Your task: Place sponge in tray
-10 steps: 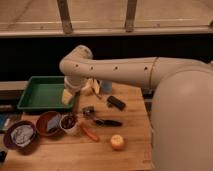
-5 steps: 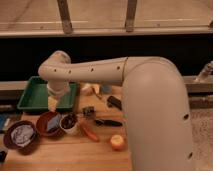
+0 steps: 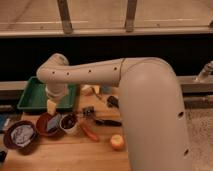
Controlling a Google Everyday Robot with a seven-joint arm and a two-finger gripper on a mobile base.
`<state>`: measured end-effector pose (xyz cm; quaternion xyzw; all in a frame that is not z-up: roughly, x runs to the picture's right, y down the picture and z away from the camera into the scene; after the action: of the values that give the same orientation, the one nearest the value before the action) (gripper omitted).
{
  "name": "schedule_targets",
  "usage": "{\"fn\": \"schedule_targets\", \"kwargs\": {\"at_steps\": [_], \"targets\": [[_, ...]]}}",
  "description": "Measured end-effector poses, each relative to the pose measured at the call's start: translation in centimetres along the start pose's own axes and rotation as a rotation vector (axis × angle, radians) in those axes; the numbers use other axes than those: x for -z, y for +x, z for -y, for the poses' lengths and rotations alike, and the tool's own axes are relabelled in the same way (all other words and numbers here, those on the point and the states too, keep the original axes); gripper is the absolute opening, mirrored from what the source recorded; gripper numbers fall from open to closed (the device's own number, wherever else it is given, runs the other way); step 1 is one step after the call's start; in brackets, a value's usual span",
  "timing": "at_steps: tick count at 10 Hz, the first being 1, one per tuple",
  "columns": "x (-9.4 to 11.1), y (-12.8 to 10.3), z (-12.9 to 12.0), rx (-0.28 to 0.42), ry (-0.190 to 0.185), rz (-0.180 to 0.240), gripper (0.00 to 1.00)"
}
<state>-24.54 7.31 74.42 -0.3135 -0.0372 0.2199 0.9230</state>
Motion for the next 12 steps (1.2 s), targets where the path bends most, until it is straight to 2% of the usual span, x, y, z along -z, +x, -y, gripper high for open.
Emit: {"fn": "schedule_targets", "kwargs": {"at_steps": [2, 3, 7, 12], "targets": [[-0.8, -0.2, -0.4, 0.009, -0.029, -0.005, 0.76], [-2.4, -0.3, -1.3, 0.021, -0.06, -0.009, 0.76], [-4.3, -0.3, -2.7, 0.023, -0.11, -0.009, 0.76], [-7.8, 0.9, -4.4, 0.006, -0.171, -0.061, 0.76]]}}
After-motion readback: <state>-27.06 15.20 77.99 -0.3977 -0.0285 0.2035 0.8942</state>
